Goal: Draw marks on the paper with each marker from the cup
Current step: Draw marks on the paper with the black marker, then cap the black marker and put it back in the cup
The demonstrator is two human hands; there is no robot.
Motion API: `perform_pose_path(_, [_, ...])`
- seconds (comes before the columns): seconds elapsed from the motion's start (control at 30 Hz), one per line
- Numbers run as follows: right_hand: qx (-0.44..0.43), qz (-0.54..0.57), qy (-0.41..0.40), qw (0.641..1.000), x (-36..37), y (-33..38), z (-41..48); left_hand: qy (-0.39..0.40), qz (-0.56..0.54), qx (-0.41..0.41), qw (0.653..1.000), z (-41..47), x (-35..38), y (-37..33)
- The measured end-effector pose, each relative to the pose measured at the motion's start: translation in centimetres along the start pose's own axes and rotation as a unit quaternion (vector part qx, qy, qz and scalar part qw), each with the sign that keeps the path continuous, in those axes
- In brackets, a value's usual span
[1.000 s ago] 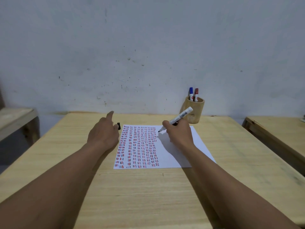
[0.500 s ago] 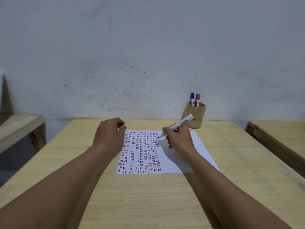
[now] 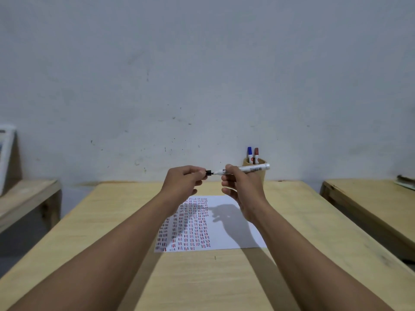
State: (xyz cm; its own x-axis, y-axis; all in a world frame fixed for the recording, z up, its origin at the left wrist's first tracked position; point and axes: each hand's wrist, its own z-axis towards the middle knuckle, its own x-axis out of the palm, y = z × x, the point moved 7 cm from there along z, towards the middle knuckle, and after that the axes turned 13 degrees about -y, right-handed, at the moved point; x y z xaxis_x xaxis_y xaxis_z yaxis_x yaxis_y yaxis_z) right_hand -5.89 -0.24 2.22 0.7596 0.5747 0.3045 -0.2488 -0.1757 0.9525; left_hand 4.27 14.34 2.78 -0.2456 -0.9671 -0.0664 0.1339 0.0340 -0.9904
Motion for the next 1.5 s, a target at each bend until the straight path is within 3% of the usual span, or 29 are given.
perform_pose_path(0.33, [-0.001, -0.009, 0.036, 0.999, -0.2, 1.0, -0.5, 0.035, 0.0, 0.003, 0.999, -0.8, 0.6, -1.1])
perform_pose_path(0.57, [0.04, 0.051, 0.043, 0.997, -0.1, 0.9, -0.6, 0.049, -0.028, -0.002, 0.998, -1.3, 1.1, -2.0])
perform_pose_path(0.83, [0.048, 0.065, 0.05, 0.996, -0.2, 1.3, -0.5, 0.038, 0.017, 0.091, 0.995, -1.3, 1.3, -3.1])
perform_pose_path(1.07, [0.095, 0.134, 0.007, 0.987, -0.3, 0.3, -0.3, 0.007, 0.039, 0.14, 0.989, -1.3, 2.3, -3.6])
perform_pose_path(1.3, [0.074, 0.131, -0.119, 0.981, -0.9, 1.5, 1.0, -0.034, 0.048, 0.166, 0.984, -0.9, 3.8, -4.3])
perform_pose_path(1.4, [0.052, 0.132, -0.119, 0.983, -1.5, 2.1, 1.4, -0.044, 0.055, 0.172, 0.982, -0.7, 4.7, -4.6])
perform_pose_path(1.5, [0.023, 0.065, -0.114, 0.991, -2.0, 2.7, 1.3, -0.057, 0.066, 0.177, 0.98, -0.7, 5.5, -4.8])
